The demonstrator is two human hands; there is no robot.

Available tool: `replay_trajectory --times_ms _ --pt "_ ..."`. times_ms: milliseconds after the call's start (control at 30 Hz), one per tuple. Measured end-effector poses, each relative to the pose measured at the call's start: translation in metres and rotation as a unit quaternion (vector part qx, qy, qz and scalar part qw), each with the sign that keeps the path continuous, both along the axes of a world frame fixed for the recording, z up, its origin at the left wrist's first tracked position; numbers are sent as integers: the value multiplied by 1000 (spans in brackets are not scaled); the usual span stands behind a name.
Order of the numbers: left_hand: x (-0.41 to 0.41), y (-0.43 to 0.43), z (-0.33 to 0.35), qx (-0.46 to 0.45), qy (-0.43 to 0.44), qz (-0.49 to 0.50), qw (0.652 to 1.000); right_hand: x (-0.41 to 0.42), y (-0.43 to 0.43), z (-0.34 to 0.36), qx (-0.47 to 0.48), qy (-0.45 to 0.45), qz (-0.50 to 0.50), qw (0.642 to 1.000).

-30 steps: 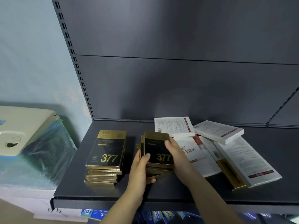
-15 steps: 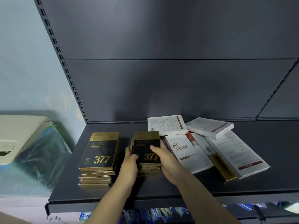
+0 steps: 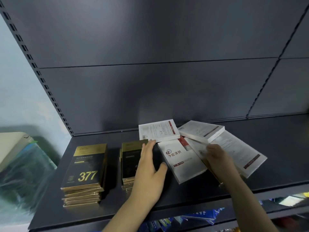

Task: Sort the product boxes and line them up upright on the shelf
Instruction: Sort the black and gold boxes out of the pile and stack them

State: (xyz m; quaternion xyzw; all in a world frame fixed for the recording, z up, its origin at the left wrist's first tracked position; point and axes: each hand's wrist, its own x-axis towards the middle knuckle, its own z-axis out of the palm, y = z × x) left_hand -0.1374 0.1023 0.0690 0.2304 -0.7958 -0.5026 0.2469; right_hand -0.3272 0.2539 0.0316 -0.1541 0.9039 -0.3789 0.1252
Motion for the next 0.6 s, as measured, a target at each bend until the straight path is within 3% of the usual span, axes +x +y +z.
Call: replay_trajectory --times_ms 133,267,367,467,533,600 --pt "-9 7 -4 5 25 -27 999 -20 28 11 64 -17 -9 998" --pt "-16 11 -9 22 16 -31 999 -23 34 10 270 20 66 960" --pt "-19 12 -13 7 9 -41 999 -24 34 8 279 -15 96 955" --pt "-19 12 -13 -5 13 -46 999 -19 30 3 341 -7 144 929" --pt "-18 10 -12 5 7 -44 999 -18 29 5 305 -9 116 945" --pt "-17 7 -11 20 5 -43 999 -22 30 12 189 -50 78 978"
